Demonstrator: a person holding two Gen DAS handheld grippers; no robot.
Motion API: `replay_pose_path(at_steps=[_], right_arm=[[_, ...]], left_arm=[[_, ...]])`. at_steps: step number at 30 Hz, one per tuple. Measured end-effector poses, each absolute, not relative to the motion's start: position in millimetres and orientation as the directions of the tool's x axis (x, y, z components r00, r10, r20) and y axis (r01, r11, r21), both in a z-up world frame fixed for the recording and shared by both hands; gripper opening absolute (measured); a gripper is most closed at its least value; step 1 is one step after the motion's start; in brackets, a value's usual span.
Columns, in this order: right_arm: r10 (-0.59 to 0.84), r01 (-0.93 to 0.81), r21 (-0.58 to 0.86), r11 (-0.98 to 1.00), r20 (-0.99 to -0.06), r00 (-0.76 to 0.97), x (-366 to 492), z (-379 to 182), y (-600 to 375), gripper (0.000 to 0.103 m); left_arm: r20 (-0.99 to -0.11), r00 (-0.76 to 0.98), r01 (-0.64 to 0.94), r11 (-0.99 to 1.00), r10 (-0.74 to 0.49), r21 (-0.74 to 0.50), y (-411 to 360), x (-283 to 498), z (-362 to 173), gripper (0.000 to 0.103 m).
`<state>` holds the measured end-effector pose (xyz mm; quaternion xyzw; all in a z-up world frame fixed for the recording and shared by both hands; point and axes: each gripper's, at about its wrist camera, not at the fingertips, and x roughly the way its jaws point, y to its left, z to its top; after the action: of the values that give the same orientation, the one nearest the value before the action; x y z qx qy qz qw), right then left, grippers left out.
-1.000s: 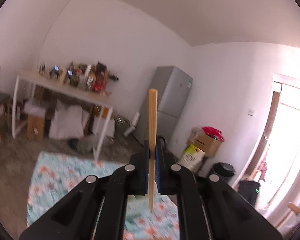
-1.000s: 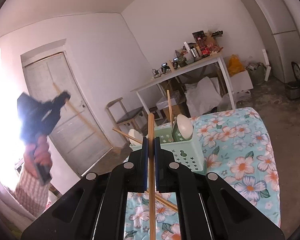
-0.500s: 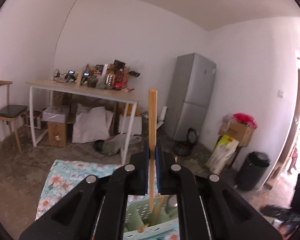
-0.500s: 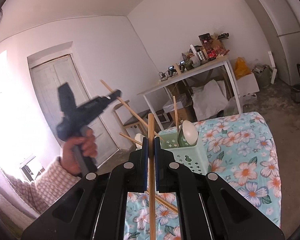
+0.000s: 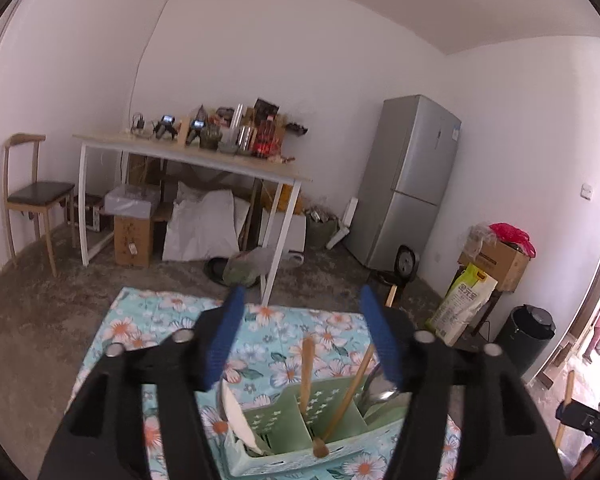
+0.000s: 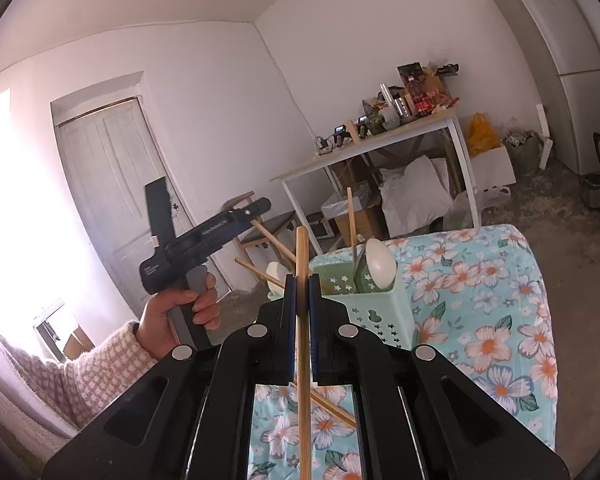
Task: Organize utensils
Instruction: 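Lower the held chopstick into the holder and open the right tool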
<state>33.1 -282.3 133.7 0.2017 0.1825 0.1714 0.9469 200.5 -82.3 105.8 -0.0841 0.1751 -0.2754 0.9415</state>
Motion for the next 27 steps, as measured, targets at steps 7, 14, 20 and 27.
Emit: replay_pose_path(at_steps=[7,14,20,27], right_arm=[[0.42,-0.302,0.419,0.856,-0.224,0.88,58.6,160.4,-272.9,0.004],[0.433,-0.371,0.349,0.861,-0.116,0.894,105.8,204.4,-255.2,0.004],[0.426,-0.399,0.332,0.855,-0.012,0.905,151.4,228.6,-246.9,0.004],[0.333,-0.32,0.247,0.914,-0.009,0.943,191.1,222.7,-227.3,0.004]], left_arm=[[-0.261,0.798,0.484,0.836,-0.543,-0.26,-44.8,168.2,121.0,0.081],[-0.33,0.782,0.465,0.848,-0.528,-0.254,8.0,121.9,95.1,0.092],[-0.443,0.76,0.394,0.879,-0.475,-0.268,43.9,91.7,50.0,0.095],[-0.505,0.74,0.348,0.896,-0.443,-0.276,63.0,72.6,17.9,0.095]])
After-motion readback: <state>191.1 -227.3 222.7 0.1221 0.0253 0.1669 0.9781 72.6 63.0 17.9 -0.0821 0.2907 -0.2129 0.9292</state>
